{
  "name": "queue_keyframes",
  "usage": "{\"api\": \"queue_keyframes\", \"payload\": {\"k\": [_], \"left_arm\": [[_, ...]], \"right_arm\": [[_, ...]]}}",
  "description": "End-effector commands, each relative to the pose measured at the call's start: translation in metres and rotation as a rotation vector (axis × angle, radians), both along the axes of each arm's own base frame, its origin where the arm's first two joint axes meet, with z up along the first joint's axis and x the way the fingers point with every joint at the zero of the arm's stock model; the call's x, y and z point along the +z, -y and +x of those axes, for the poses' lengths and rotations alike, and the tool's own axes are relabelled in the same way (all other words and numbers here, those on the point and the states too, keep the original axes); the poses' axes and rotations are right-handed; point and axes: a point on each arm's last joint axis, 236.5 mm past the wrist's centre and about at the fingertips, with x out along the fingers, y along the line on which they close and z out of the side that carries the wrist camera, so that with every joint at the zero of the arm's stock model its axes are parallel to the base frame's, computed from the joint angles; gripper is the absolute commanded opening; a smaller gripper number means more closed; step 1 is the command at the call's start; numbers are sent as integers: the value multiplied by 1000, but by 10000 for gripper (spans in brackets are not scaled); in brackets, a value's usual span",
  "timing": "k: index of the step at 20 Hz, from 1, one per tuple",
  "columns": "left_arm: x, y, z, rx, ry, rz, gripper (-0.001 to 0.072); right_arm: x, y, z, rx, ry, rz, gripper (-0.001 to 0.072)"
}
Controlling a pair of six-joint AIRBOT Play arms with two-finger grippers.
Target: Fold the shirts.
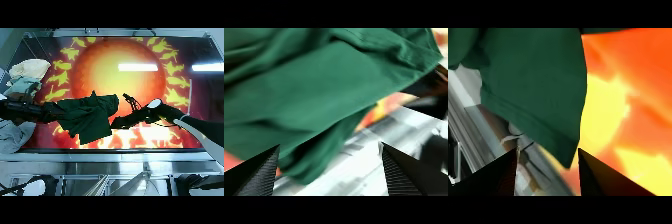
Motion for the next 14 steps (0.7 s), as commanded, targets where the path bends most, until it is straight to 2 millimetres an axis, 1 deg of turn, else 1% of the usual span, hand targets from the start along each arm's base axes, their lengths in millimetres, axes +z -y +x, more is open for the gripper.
{"api": "queue_keyframes", "payload": {"k": [1, 3, 4, 6, 8, 9, 10, 12, 13, 14], "left_arm": [[-12, 53, -10, -139, -36, -55, 705], [-20, 82, -15, -240, -53, -56, 705], [-23, 93, -14, -282, -55, -55, 704], [-30, 111, -9, -331, -57, -47, 703], [-38, 121, -3, -349, -85, -45, 699], [-43, 125, -1, -356, -95, -46, 695], [-46, 127, -1, -359, -107, -45, 696], [-52, 129, 3, -363, -116, -46, 694], [-53, 130, 4, -364, -117, -46, 593], [-54, 130, 6, -366, -116, -47, 423]], "right_arm": [[-10, -20, 18, -4, 8, 7, 418], [-7, -20, 35, -36, 52, 0, 418], [-5, -19, 46, -58, 75, -4, 418], [-7, -19, 58, -84, 97, -11, 418], [-15, -21, 62, -86, 83, -16, 413], [-19, -22, 61, -89, 68, -19, 352], [-20, -22, 61, -86, 63, -16, 317], [-16, -24, 61, -78, 65, -7, 325], [-15, -25, 62, -78, 70, -6, 324], [-15, -25, 62, -77, 70, -5, 324]]}}
